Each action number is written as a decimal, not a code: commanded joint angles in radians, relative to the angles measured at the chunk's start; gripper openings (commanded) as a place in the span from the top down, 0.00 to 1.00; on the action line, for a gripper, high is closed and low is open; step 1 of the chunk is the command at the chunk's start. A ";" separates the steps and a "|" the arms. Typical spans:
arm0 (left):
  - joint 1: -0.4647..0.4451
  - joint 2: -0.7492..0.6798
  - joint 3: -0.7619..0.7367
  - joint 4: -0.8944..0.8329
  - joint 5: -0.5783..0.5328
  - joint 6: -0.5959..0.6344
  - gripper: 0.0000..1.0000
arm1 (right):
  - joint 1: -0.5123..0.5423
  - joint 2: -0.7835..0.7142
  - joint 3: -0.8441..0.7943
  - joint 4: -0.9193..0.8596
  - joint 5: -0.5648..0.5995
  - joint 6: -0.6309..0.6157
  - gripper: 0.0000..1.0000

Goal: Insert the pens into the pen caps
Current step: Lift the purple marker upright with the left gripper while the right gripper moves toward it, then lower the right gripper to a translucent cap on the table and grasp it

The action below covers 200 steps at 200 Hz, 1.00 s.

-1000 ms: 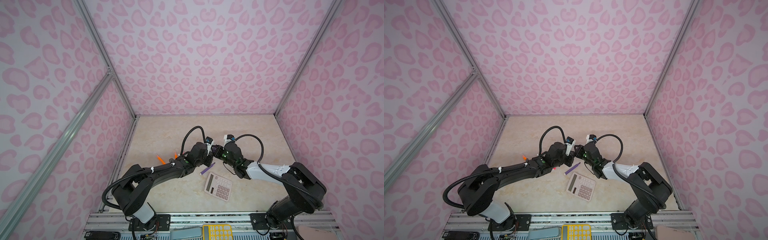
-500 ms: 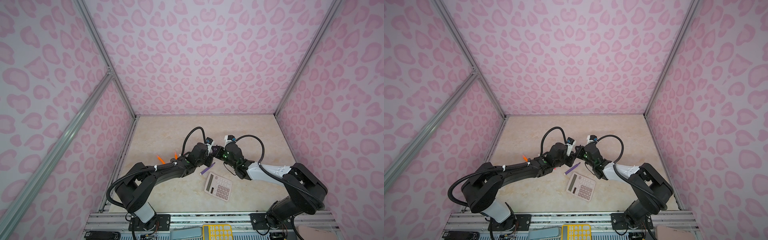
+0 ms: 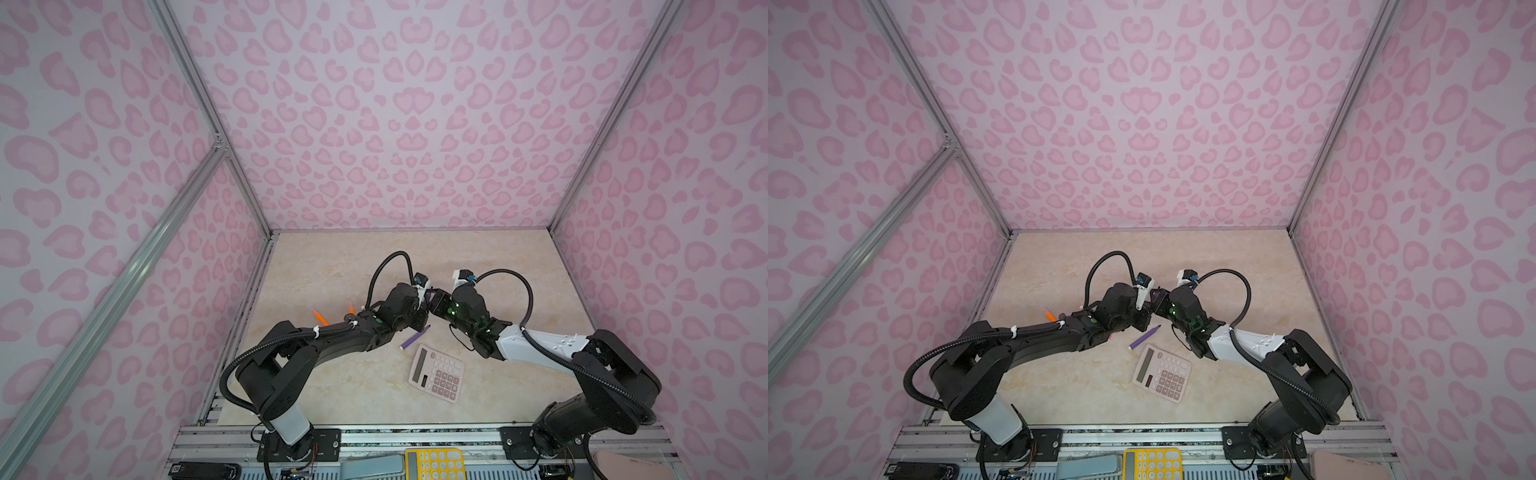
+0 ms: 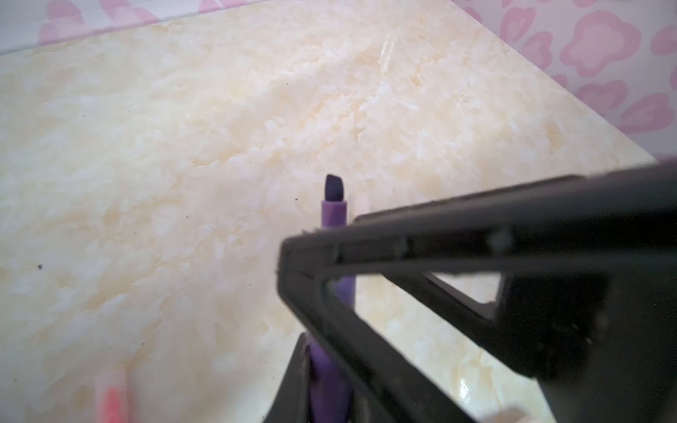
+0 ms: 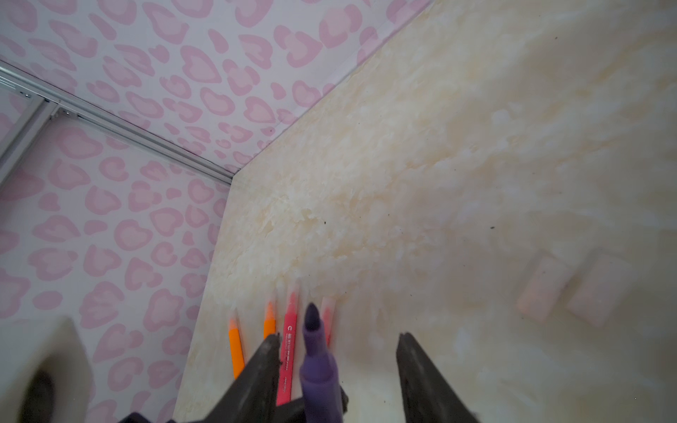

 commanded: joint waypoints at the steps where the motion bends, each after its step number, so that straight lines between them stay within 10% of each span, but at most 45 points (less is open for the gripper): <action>1: 0.038 -0.036 -0.022 0.047 -0.065 -0.057 0.97 | -0.012 -0.002 0.001 -0.090 0.099 -0.012 0.46; 200: 0.116 -0.105 -0.103 0.050 -0.064 -0.080 0.97 | -0.082 0.408 0.424 -0.614 0.228 -0.046 0.58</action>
